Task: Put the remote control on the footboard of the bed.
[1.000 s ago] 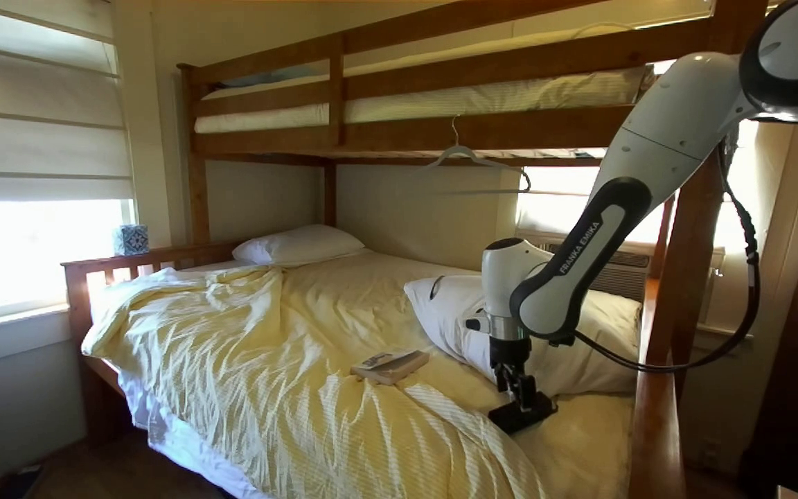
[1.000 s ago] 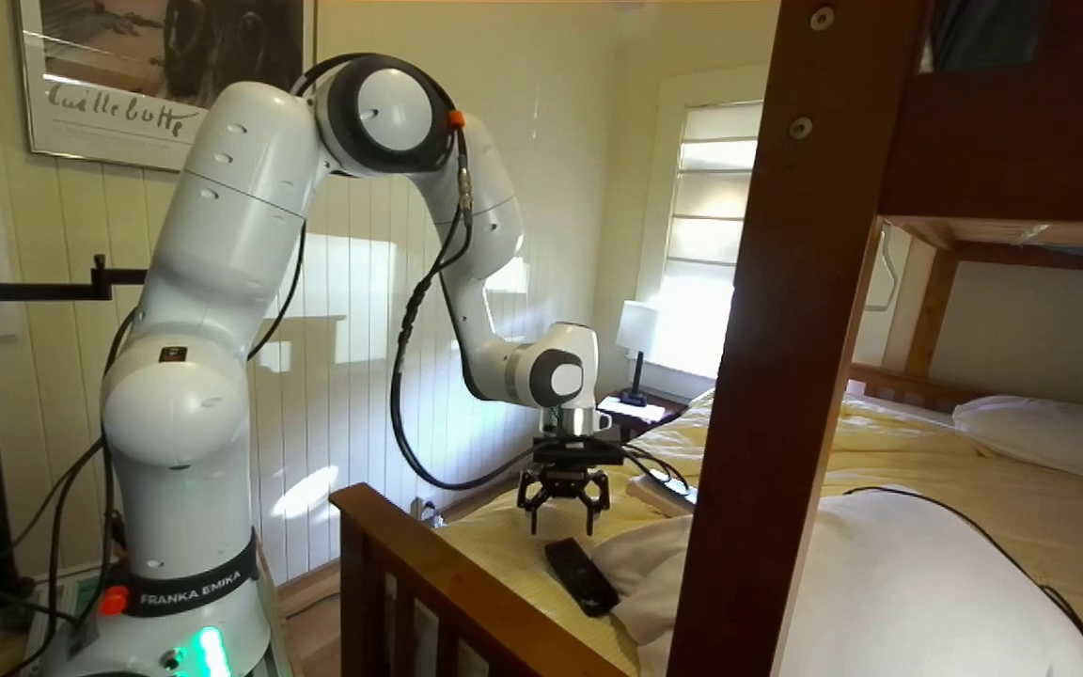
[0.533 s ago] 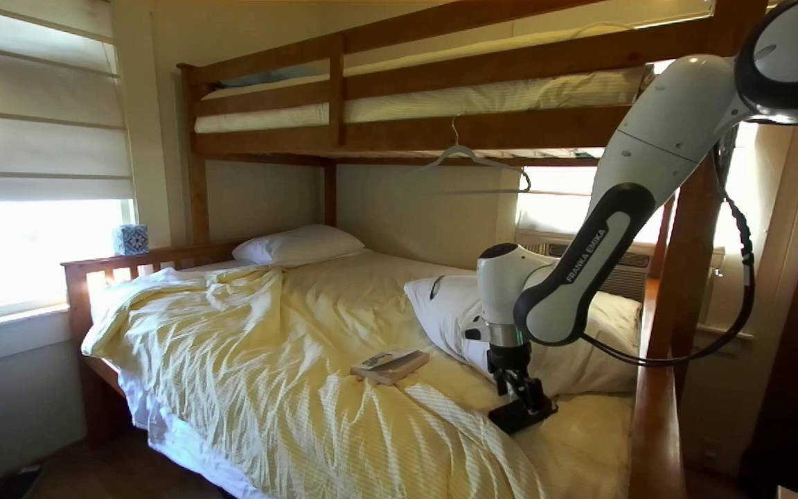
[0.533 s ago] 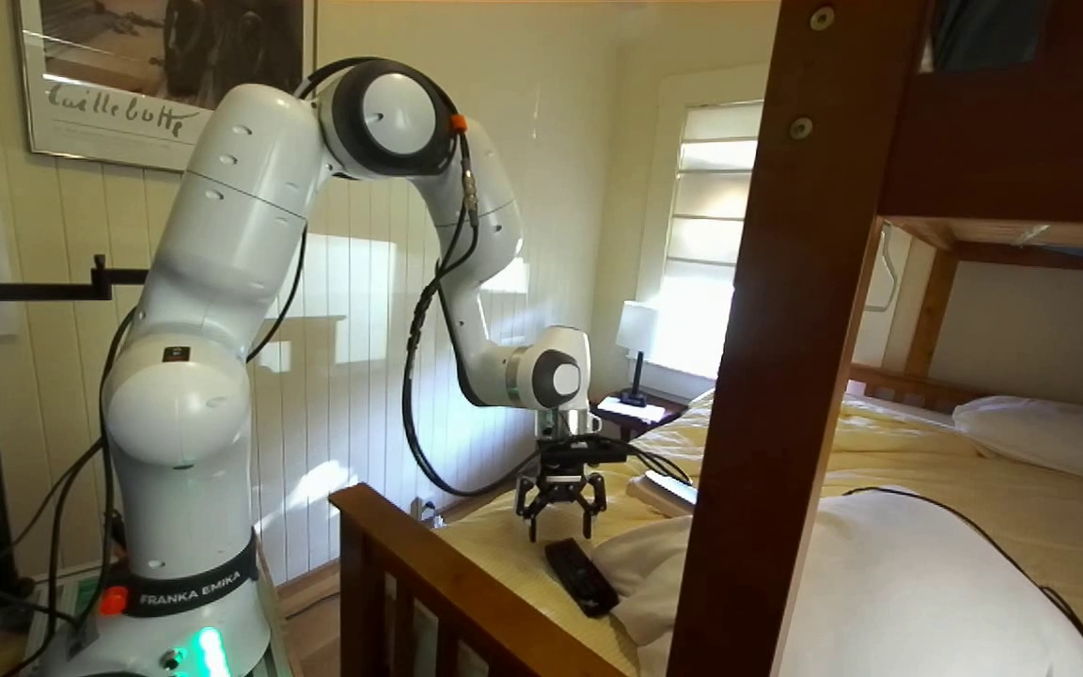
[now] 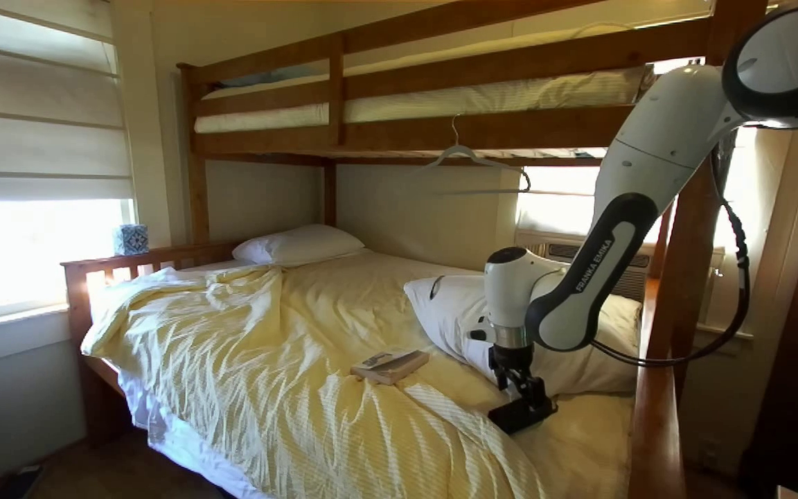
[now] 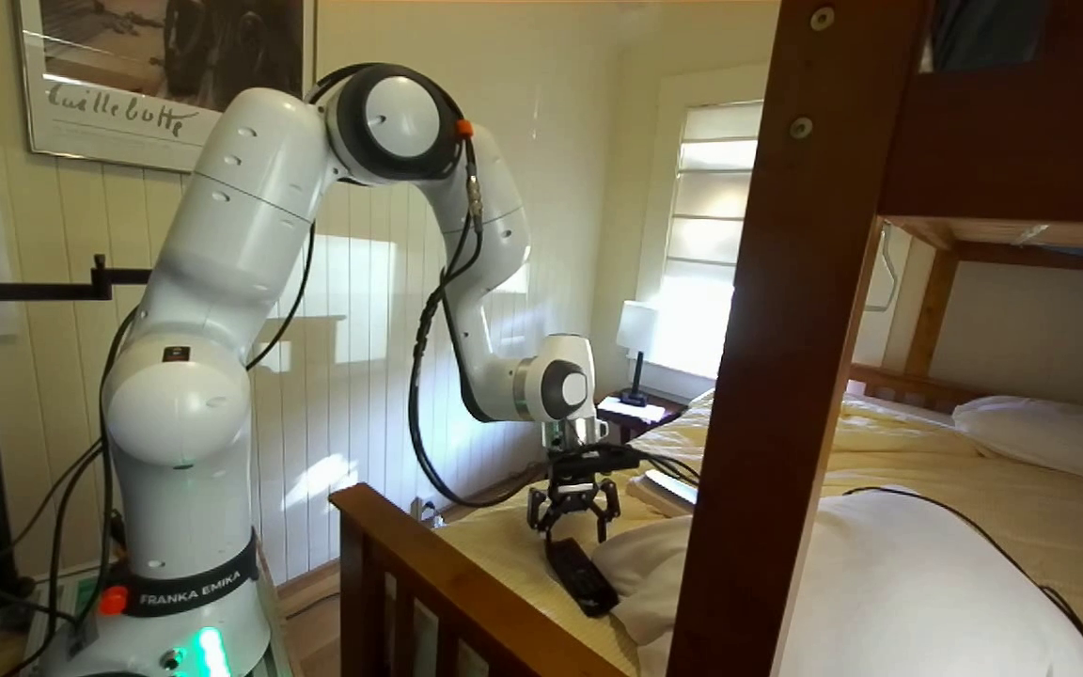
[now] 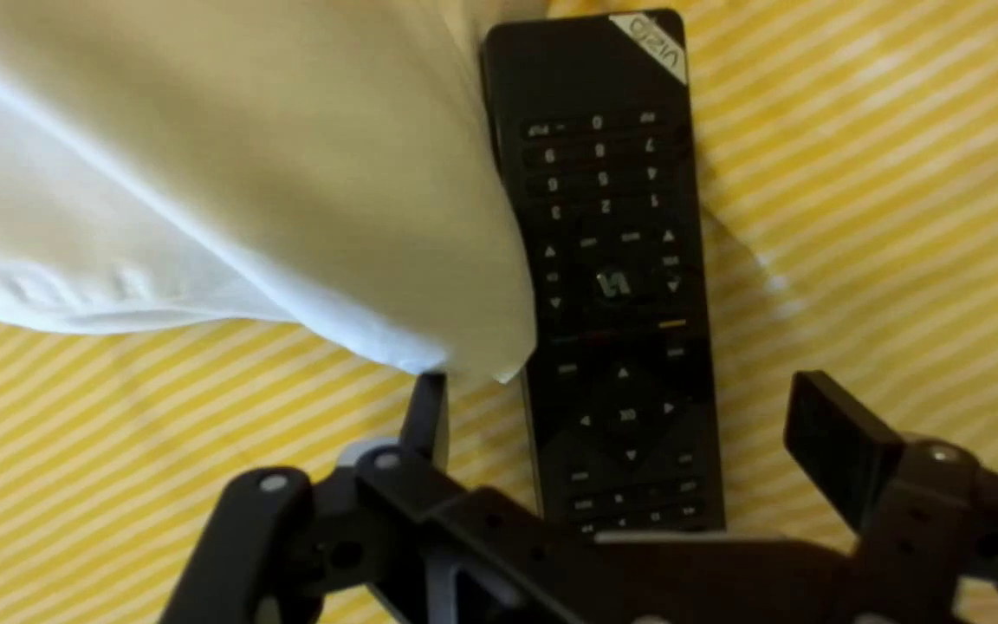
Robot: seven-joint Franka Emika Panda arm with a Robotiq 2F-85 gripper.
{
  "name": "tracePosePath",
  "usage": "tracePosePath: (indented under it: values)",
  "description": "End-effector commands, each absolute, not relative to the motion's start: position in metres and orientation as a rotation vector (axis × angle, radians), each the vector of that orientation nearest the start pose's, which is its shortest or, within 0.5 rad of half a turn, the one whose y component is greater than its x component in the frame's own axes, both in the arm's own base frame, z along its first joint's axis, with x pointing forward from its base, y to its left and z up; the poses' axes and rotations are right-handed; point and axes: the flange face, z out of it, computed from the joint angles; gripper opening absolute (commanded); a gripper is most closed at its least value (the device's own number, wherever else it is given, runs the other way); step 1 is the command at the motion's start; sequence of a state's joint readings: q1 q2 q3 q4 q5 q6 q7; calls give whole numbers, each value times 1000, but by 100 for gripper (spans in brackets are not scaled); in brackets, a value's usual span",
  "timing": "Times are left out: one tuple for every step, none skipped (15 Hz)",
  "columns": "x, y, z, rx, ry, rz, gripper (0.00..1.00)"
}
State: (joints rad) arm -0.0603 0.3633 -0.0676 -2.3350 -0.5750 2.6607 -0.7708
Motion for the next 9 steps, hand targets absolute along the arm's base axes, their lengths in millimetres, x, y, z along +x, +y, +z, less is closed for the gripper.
tracePosePath:
  values:
    - [510, -50, 158, -2789, -1895, 243, 100]
    - [511, -49, 155, -2786, -1899, 235, 100]
    - [513, -49, 151, -2784, -1902, 224, 100]
    - [514, -50, 147, -2785, -1902, 217, 100]
    - [517, -50, 144, -2786, -1901, 210, 99]
    - [519, -50, 141, -2783, -1903, 208, 86]
    - [521, -51, 139, -2779, -1906, 206, 76]
    - [523, -52, 136, -2778, -1901, 205, 73]
    - [524, -52, 133, -2776, -1901, 209, 65]
